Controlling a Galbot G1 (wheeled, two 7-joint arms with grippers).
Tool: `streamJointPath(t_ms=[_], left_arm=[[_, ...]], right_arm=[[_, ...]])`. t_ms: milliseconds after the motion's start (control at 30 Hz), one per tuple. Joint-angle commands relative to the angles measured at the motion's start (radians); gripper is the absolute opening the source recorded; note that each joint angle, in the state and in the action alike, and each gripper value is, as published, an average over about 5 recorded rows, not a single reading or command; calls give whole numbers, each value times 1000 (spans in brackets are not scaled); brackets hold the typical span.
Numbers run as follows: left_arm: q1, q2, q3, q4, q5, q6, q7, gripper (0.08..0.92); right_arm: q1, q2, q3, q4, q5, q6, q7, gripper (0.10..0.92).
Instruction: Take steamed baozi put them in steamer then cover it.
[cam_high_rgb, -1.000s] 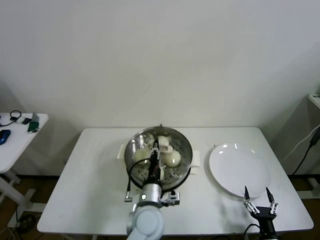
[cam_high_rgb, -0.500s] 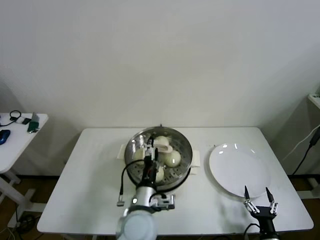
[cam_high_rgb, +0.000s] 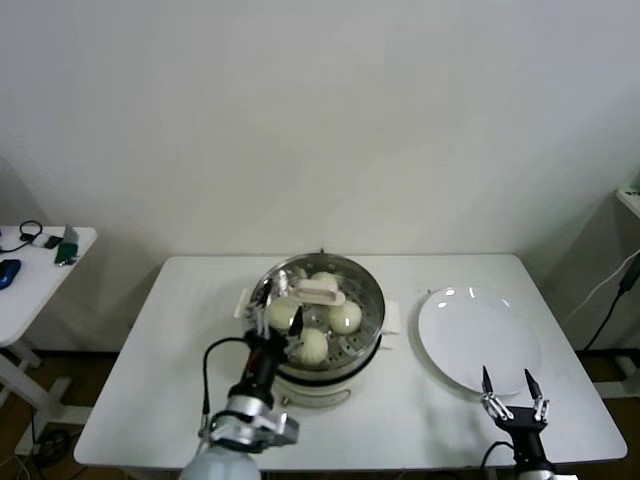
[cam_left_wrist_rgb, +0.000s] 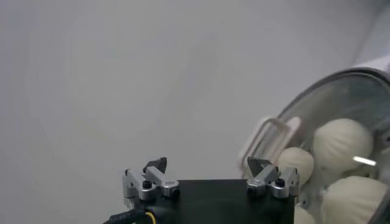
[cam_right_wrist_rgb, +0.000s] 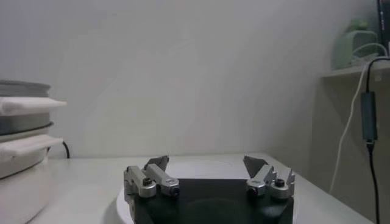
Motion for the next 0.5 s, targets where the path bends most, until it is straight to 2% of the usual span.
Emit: streamJointPath(t_ms=[33, 100, 200, 333, 500], left_arm=[[206, -51, -566, -26, -813, -294, -63, 823], [235, -36, -662, 25, -941, -342, -18, 823], [282, -7, -708, 124, -1060, -437, 23, 823], [327, 16, -658, 248, -1097, -565, 41, 823], [319, -8, -557, 380, -1071, -662, 53, 823]], right_arm=[[-6, 6, -7, 47, -18, -36, 9, 823], [-6, 6, -10, 43, -19, -33, 7, 823], [-5, 6, -15, 35, -21, -30, 2, 823], [1, 6, -21, 25, -25, -26, -1, 823], [10, 6, -23, 13, -26, -22, -1, 823]])
